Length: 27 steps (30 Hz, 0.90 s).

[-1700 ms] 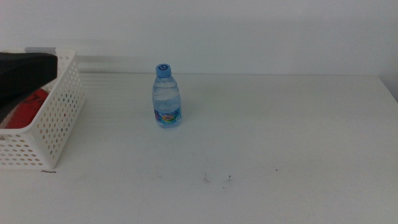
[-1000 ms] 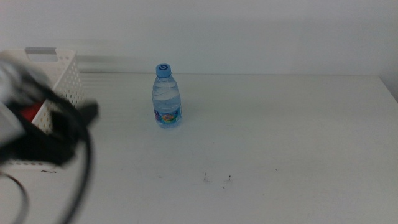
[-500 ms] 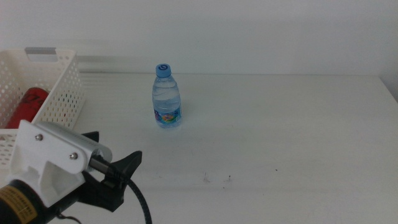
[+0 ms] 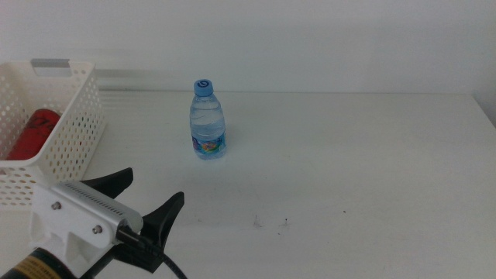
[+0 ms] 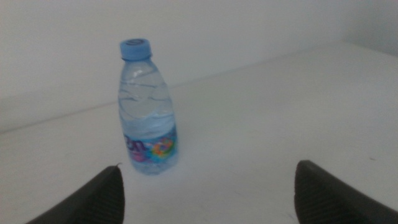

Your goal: Use arms to grab the bottles and put them into the dustbin to the left of the table.

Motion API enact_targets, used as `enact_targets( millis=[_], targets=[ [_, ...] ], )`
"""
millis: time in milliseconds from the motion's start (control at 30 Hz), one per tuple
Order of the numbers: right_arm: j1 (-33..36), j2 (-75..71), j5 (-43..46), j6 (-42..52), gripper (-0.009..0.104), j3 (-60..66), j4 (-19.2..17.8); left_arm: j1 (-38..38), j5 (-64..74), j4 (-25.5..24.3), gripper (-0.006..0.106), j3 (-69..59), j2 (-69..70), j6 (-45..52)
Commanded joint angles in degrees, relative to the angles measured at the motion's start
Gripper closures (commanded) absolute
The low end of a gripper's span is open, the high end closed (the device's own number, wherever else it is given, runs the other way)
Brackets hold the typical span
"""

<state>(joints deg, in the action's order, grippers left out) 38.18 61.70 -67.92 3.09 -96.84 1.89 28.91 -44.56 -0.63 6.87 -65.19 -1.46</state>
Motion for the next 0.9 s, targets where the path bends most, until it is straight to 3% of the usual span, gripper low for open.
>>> enact_targets(
  millis=[0, 533, 633, 867],
  targets=[
    [0.07, -0.29, 0.27, 0.39, 0.005, -0.55, -0.17, 0.18, -9.03, 2.63, 0.007, -0.51, -4.05, 1.46],
    [0.07, -0.29, 0.27, 0.39, 0.005, -0.55, -0.17, -0.03, -21.17, 4.19, 0.007, 10.54, -30.22, -0.97],
    [0.07, -0.29, 0.27, 0.39, 0.005, -0.55, -0.17, -1.97, -21.27, 2.32, 0.007, 14.67, -35.41, -2.42],
    [0.07, -0.29, 0.27, 0.39, 0.005, -0.55, -0.17, -8.19, -20.77, -7.26, 0.007, 22.68, -43.89, -6.08]
  ],
)
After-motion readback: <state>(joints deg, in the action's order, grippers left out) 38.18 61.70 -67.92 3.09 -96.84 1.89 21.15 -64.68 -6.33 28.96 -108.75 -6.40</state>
